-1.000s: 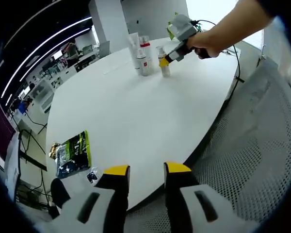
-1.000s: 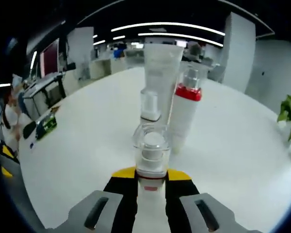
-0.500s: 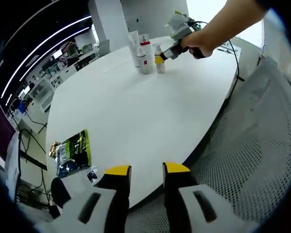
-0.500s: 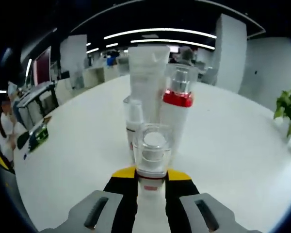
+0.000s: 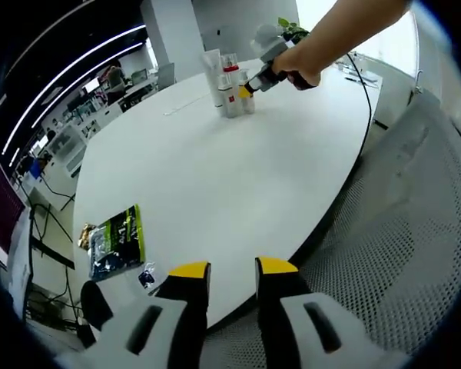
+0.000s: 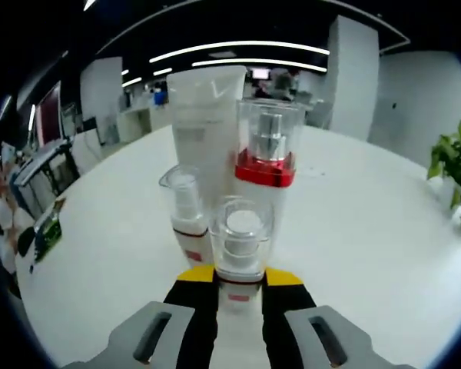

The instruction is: Arrange the skincare products in the storage area until every visible bottle or jar stands upright without overlapping.

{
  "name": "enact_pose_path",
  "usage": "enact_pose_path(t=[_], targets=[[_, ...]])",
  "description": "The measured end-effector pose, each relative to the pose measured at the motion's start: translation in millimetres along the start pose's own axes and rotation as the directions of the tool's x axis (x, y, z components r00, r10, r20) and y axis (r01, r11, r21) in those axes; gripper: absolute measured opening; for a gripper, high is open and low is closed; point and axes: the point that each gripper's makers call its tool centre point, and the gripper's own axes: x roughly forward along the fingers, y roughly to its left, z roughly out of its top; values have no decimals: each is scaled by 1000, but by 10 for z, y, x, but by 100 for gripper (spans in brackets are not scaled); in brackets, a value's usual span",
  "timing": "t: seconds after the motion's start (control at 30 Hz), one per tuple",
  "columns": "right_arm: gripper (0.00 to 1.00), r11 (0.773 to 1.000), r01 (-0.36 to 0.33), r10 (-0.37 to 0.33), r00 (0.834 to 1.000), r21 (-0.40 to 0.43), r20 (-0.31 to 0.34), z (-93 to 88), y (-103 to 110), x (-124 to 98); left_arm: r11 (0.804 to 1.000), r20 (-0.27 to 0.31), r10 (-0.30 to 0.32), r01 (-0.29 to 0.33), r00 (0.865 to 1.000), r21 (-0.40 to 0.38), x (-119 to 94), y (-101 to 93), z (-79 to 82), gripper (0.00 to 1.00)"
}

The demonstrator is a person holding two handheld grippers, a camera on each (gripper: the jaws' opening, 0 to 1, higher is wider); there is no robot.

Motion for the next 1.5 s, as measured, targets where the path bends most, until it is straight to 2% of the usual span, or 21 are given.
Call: enact_pose_path(t=[0.83,0.97,1.07,1.5], targets=[[17,998,41,-41,999,39,-17,57,-8,95,1000,-4,-3,2,1000,-6,0,0,-12,15],[18,999,49,-48,998,10,-31,53,-3,97,1000,6,4,-3,1000,-9,-9,11,6,14],[17,999,35,-36,997,-10,-72,-6,23,95,1000,-1,4,-4,1000,-4,-6,12,-6,13],[22,999,42,-42,995,-8,-92,-145,0,-35,1000,-6,3,-3,1000,-4,-5,10,-13,14]])
